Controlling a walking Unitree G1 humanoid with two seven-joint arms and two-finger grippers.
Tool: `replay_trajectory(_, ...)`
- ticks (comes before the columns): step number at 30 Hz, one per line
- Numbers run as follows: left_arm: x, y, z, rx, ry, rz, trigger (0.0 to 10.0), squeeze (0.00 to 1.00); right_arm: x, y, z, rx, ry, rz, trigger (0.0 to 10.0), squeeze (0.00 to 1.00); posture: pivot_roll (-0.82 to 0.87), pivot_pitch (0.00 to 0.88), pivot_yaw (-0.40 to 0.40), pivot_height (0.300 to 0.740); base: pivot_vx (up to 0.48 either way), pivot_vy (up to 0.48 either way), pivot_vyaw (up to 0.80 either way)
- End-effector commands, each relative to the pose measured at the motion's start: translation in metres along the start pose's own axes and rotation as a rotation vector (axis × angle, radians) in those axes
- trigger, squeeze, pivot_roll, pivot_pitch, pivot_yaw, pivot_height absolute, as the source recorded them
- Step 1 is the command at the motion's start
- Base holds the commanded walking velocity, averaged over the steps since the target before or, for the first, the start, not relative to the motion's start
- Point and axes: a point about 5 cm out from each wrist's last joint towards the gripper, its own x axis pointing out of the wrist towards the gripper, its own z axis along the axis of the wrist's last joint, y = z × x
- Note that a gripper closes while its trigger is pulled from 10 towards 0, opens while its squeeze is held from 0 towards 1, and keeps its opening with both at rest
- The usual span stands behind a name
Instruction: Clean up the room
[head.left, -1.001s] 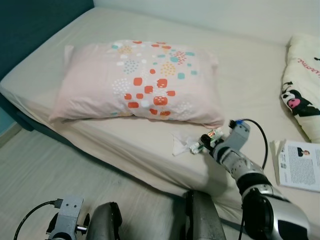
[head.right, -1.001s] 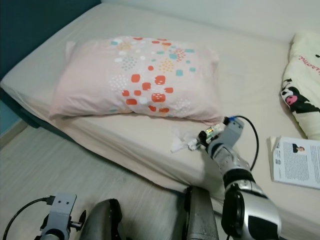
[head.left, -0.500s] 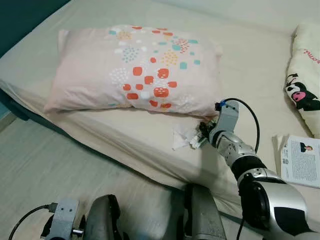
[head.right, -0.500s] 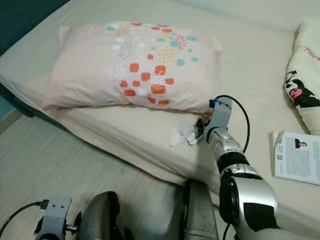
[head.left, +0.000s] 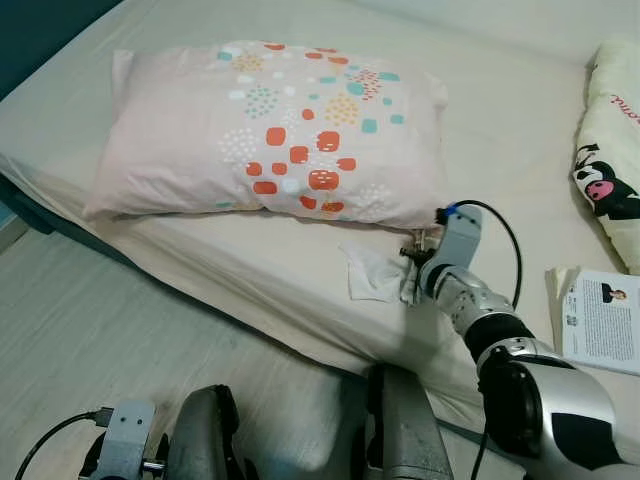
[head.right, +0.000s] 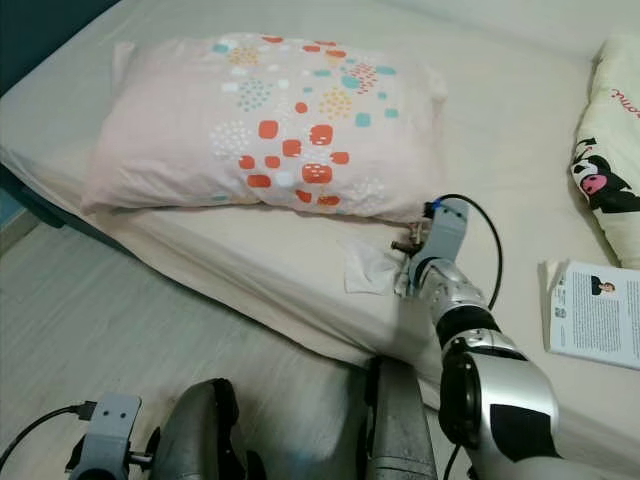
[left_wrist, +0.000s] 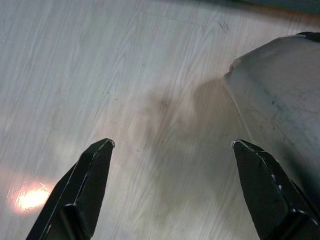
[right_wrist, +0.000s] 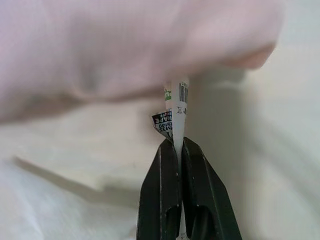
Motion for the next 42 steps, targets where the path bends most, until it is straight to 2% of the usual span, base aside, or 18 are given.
replay_trajectory(1, -0.004, -0.004, -0.009, -0.001, 0.040, -0.014, 10.0, 0.00, -0.001, -0.004, 0.007, 0.047, -0.035, 0.016, 0.0, 0.00, 0.01, 0.361, -0.045, 0.549, 0.000, 0.000, 0.00)
replay_trajectory(3, -0.001, -0.006, -0.006, -0.003, 0.038, -0.017, 10.0, 0.00, -0.003, -0.009, 0.017, 0.113, -0.063, 0.058, 0.0, 0.00, 0.01, 0.353, -0.044, 0.549, 0.000, 0.000, 0.00)
replay_trajectory(10, 0.004, -0.009, -0.003, -0.005, 0.040, -0.025, 10.0, 0.00, -0.006, -0.008, 0.027, 0.181, -0.067, 0.194, 0.0, 0.00, -0.01, 0.333, -0.038, 0.549, 0.000, 0.000, 0.00)
replay_trajectory(12, 0.005, -0.011, -0.002, -0.003, 0.043, -0.029, 10.0, 0.00, -0.005, 0.006, 0.009, 0.154, 0.022, 0.278, 0.0, 0.00, -0.01, 0.322, -0.038, 0.549, 0.000, 0.000, 0.00)
replay_trajectory(13, 0.005, -0.011, -0.002, -0.003, 0.043, -0.029, 10.0, 0.00, -0.005, 0.006, 0.009, 0.154, 0.022, 0.278, 0.0, 0.00, -0.01, 0.322, -0.038, 0.549, 0.000, 0.000, 0.00)
replay_trajectory(16, 0.007, -0.012, 0.000, -0.003, 0.041, -0.029, 10.0, 0.00, -0.006, 0.024, -0.019, 0.086, 0.160, 0.380, 0.0, 0.00, -0.01, 0.315, -0.045, 0.549, 0.000, 0.000, 0.00)
replay_trajectory(19, 0.008, -0.011, 0.001, -0.005, 0.038, -0.025, 10.0, 0.00, -0.007, 0.030, -0.027, 0.072, 0.192, 0.415, 0.0, 0.00, 0.00, 0.313, -0.048, 0.549, 0.000, 0.000, 0.00)
replay_trajectory(21, 0.007, -0.009, -0.001, -0.007, 0.040, -0.015, 10.0, 0.00, -0.009, 0.048, -0.041, 0.030, 0.256, 0.496, 0.0, 0.00, 0.00, 0.311, -0.053, 0.549, 0.000, 0.000, 0.00)
replay_trajectory(23, 0.006, -0.008, -0.002, -0.008, 0.043, -0.012, 10.0, 0.00, -0.010, 0.054, -0.045, 0.021, 0.276, 0.519, 0.0, 0.00, 0.00, 0.313, -0.052, 0.549, 0.000, 0.000, 0.00)
replay_trajectory(25, 0.004, -0.007, -0.005, -0.009, 0.047, -0.007, 10.0, 0.00, -0.010, 0.058, -0.051, -0.052, 0.299, 0.496, 0.0, 0.00, 0.00, 0.314, -0.053, 0.549, 0.000, 0.000, 0.00)
replay_trajectory(26, 0.004, -0.007, -0.005, -0.009, 0.047, -0.007, 10.0, 0.00, -0.010, 0.058, -0.051, -0.052, 0.299, 0.496, 0.0, 0.00, 0.00, 0.314, -0.053, 0.549, 0.000, 0.000, 0.00)
replay_trajectory(27, 0.003, -0.008, -0.005, -0.009, 0.049, -0.007, 10.0, 0.00, -0.010, 0.057, -0.054, -0.096, 0.306, 0.479, 3.9, 0.00, 0.00, 0.314, -0.053, 0.549, 0.000, 0.000, 0.00)
replay_trajectory(28, 0.003, -0.008, -0.006, -0.010, 0.050, -0.007, 10.0, 0.00, -0.010, 0.057, -0.055, -0.131, 0.313, 0.469, 10.0, 0.00, 0.00, 0.317, -0.055, 0.549, 0.000, 0.000, 0.00)
replay_trajectory(31, 0.003, -0.009, -0.006, -0.010, 0.050, -0.008, 10.0, 0.00, -0.010, 0.056, -0.057, -0.157, 0.322, 0.458, 10.0, 0.00, 0.00, 0.317, -0.055, 0.549, 0.000, 0.000, 0.00)
replay_trajectory(34, 0.003, -0.010, -0.007, -0.012, 0.051, -0.009, 10.0, 0.00, -0.009, 0.049, -0.061, -0.252, 0.324, 0.400, 10.0, 0.00, 0.00, 0.320, -0.056, 0.549, 0.000, 0.000, 0.00)
replay_trajectory(35, 0.003, -0.011, -0.006, -0.014, 0.051, -0.011, 10.0, 0.00, -0.008, 0.045, -0.059, -0.296, 0.290, 0.363, 10.0, 1.00, 0.00, 0.324, -0.057, 0.549, 0.000, 0.000, 0.00)
replay_trajectory(37, 0.003, -0.013, -0.006, -0.016, 0.049, -0.013, 10.0, 0.00, -0.007, 0.041, -0.055, -0.334, 0.246, 0.340, 10.0, 1.00, 0.00, 0.325, -0.057, 0.549, 0.000, 0.000, 0.00)
replay_trajectory(42, 0.003, -0.013, -0.005, -0.017, 0.049, -0.014, 10.0, 0.00, -0.007, 0.041, -0.052, -0.340, 0.224, 0.349, 10.0, 1.00, -0.01, 0.327, -0.058, 0.549, 0.000, 0.000, 0.00)
